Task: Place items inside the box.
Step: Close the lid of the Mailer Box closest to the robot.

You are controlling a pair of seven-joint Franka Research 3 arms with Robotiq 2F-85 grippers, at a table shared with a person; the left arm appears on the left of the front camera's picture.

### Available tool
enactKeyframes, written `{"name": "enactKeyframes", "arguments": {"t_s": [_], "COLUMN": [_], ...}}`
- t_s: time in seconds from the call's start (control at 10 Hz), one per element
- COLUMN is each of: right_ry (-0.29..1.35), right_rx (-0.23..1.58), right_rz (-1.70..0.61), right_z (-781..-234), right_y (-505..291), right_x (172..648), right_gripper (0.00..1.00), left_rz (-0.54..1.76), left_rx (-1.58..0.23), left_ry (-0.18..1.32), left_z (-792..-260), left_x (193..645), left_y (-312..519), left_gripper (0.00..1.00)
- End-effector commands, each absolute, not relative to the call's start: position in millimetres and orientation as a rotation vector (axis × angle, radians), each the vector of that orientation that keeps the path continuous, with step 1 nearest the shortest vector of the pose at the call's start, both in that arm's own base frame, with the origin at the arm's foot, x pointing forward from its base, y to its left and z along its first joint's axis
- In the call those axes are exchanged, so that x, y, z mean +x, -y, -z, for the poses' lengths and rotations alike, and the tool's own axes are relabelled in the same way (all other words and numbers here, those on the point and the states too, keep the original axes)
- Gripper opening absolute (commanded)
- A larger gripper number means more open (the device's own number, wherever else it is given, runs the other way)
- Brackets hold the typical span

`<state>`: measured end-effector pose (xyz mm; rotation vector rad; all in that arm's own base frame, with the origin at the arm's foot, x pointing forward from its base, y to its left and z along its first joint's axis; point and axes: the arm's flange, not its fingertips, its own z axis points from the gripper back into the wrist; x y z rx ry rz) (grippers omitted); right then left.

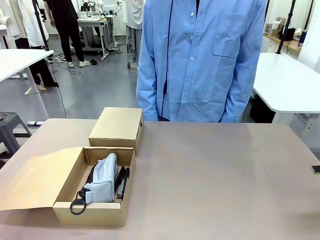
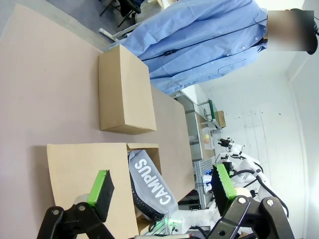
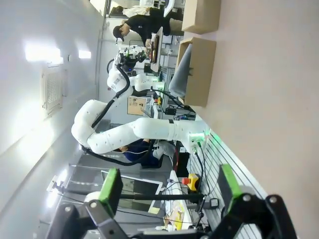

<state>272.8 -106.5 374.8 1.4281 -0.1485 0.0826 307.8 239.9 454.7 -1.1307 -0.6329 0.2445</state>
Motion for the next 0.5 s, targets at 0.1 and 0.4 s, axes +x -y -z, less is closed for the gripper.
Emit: {"name": "enactKeyframes", "arguments": {"t_s": [0.1,0.4], "right_ry": [0.142,0.142], "right_rx": [1.437,1.437], "right_rz": [-0.070,-0.070], "right_z": [-380.3,-380.3], "right_y": [107.2,107.2], "right_x": [271.7,271.7], "right_gripper": [1.00,1.00], "left_rz": [-0.230,-0.245], "left_rx": [-1.142,-1.131], "left_ry": [0.654,0.633], "left_z": [-455.6,-454.7], "left_x": [308.8,307.8], "left_y": [-239.1,-239.9], "left_gripper": [1.00,1.00]}}
